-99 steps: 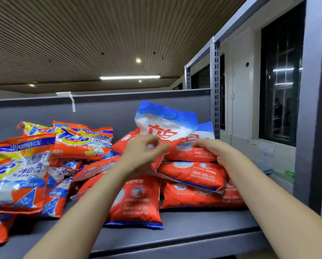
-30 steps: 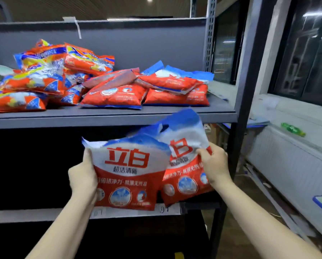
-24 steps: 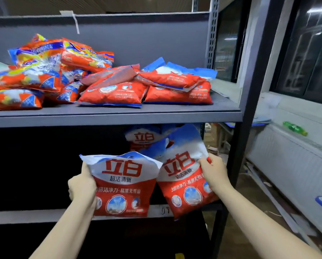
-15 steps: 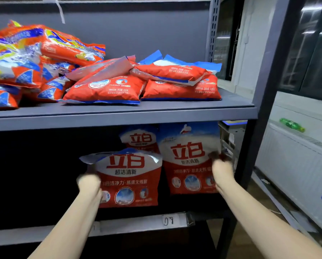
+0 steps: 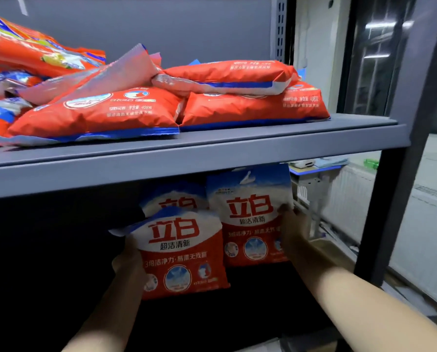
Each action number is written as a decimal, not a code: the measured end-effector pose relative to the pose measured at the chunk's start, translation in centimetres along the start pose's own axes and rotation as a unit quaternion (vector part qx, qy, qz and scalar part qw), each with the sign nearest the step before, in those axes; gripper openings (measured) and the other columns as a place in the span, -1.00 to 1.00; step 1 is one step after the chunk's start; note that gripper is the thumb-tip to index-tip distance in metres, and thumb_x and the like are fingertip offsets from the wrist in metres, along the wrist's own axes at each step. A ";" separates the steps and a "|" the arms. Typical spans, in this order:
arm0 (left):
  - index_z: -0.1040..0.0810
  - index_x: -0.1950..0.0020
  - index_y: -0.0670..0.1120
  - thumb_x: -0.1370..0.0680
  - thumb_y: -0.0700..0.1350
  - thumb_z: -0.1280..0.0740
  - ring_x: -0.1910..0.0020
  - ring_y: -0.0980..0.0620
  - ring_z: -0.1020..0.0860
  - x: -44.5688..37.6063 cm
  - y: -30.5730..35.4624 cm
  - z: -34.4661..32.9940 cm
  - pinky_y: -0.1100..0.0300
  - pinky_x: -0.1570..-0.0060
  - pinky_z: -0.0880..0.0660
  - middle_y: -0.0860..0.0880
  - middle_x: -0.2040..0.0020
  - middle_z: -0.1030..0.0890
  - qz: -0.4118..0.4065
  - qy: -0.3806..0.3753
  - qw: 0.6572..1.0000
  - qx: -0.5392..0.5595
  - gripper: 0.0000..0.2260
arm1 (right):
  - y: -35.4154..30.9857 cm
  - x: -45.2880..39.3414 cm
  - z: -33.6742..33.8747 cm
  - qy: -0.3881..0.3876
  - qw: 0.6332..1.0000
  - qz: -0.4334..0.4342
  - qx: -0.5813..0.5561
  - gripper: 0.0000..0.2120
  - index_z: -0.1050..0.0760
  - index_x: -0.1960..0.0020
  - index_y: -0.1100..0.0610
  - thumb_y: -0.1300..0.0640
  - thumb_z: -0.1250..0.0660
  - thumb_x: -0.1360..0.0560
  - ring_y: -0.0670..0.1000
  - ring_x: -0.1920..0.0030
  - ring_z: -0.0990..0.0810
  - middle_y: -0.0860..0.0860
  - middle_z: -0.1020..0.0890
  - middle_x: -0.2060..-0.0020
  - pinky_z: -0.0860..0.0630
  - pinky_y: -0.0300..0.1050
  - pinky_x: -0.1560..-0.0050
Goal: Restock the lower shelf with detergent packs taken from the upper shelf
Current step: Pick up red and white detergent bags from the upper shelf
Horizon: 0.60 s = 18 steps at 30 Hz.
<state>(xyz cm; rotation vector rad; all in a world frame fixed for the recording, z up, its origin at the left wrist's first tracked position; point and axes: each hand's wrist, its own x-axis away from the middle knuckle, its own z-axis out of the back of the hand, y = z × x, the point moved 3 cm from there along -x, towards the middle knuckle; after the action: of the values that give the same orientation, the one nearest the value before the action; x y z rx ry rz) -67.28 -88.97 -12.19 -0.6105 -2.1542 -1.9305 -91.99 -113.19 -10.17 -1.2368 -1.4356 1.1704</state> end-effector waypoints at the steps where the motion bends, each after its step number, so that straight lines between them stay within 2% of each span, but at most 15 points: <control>1: -0.43 -0.23 -0.19 -0.53 0.27 -0.25 0.12 -0.22 -0.57 -0.9 0.1 -0.4 -0.14 0.00 -0.53 -0.22 0.04 -0.56 0.004 -0.003 1.000 0.004 -0.45 | 0.2 -0.4 -0.4 0.009 1.000 0.003 -0.005 -0.90 -0.53 0.11 0.05 0.13 -0.24 -0.50 0.11 0.19 -0.67 0.10 -0.68 0.18 -0.62 0.04 0.20; 3: -0.41 -0.28 -0.18 -0.53 0.27 -0.25 0.02 -0.26 -0.58 -2.4 0.5 -1.3 -0.17 -0.02 -0.52 -0.25 -0.07 -0.57 0.009 -0.001 1.000 0.009 -0.43 | 0.6 -1.5 -0.9 0.024 0.999 -0.001 -0.028 -0.83 -0.54 -0.04 0.16 0.14 -0.23 -0.52 0.15 0.10 -0.66 0.14 -0.66 0.09 -0.62 0.12 0.08; 4: -0.41 -0.27 -0.18 -0.53 0.27 -0.25 0.01 -0.26 -0.58 -3.2 0.8 -1.7 -0.16 -0.02 -0.52 -0.25 -0.08 -0.57 0.009 -0.002 1.000 0.008 -0.43 | 0.8 -2.1 -1.0 0.029 0.999 -0.004 -0.039 -0.78 -0.52 -0.10 0.20 0.14 -0.23 -0.52 0.15 0.09 -0.66 0.15 -0.66 0.07 -0.62 0.10 0.10; 7: -0.43 -0.19 -0.15 -0.55 0.26 -0.22 0.17 -0.20 -0.58 -4.9 1.6 -2.8 -0.06 0.13 -0.53 -0.23 -0.02 -0.59 0.001 -0.007 1.000 -0.003 -0.51 | 1.2 -3.8 -1.4 0.038 0.998 -0.006 -0.050 -0.75 -0.51 -0.11 0.24 0.14 -0.22 -0.51 0.14 0.10 -0.66 0.16 -0.65 0.08 -0.61 0.02 0.18; 10: -0.45 -0.23 -0.15 -0.56 0.27 -0.19 0.26 -0.14 -0.55 -6.0 1.1 -3.9 0.01 0.25 -0.48 -0.21 0.00 -0.59 -0.012 0.000 1.000 -0.015 -0.48 | 1.9 -5.1 -1.7 0.039 0.999 -0.001 -0.025 -0.73 -0.51 -0.09 0.25 0.09 -0.21 -0.53 0.12 0.13 -0.66 0.16 -0.65 0.10 -0.59 -0.03 0.24; 12: -0.48 -0.22 -0.16 -0.53 0.30 -0.20 0.15 -0.15 -0.58 -6.3 0.0 -4.2 -0.03 0.13 -0.52 -0.21 -0.07 -0.60 -0.018 0.020 1.000 -0.012 -0.45 | 2.8 -5.4 -1.7 0.040 0.999 0.013 0.026 -0.71 -0.52 -0.11 0.22 0.04 -0.23 -0.53 0.14 0.08 -0.63 0.17 -0.65 0.05 -0.60 0.08 0.11; 14: -0.48 -0.26 -0.17 -0.51 0.32 -0.23 -0.03 -0.21 -0.59 -6.3 -0.6 -4.4 -0.10 -0.05 -0.52 -0.23 -0.15 -0.58 -0.045 0.070 0.995 -0.050 -0.39 | 3.7 -5.2 -1.5 0.033 0.986 0.056 0.153 -0.65 -0.48 -0.17 0.16 -0.03 -0.27 -0.48 0.17 -0.10 -0.54 0.16 -0.59 -0.07 -0.49 0.20 -0.14; 15: -0.44 -0.32 -0.18 -0.50 0.31 -0.24 -0.13 -0.24 -0.55 -6.1 -0.7 -4.5 -0.14 -0.14 -0.48 -0.25 -0.22 -0.54 -0.073 0.099 0.989 -0.086 -0.36 | 4.2 -4.9 -1.4 0.022 0.975 0.077 0.206 -0.56 -0.42 -0.25 0.14 -0.06 -0.31 -0.46 0.17 -0.20 -0.47 0.14 -0.54 -0.14 -0.42 0.23 -0.22; 18: -0.26 -0.45 -0.24 -0.48 0.25 -0.33 -0.36 -0.31 -0.33 -3.9 -0.7 -5.0 -0.22 -0.29 -0.27 -0.32 -0.40 -0.33 -0.188 0.156 0.944 -0.223 -0.26 | 5.0 -3.0 -1.2 -0.013 0.965 0.109 0.240 -0.23 -0.16 -0.47 0.06 -0.13 -0.42 -0.39 0.17 -0.38 -0.31 0.11 -0.38 -0.35 -0.31 0.28 -0.34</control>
<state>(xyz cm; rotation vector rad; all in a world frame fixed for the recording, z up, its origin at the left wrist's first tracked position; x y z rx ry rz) -64.73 -94.60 -13.68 0.0717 -1.7364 -2.5398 -89.64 -115.75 -15.02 -1.0496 -0.9638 1.5772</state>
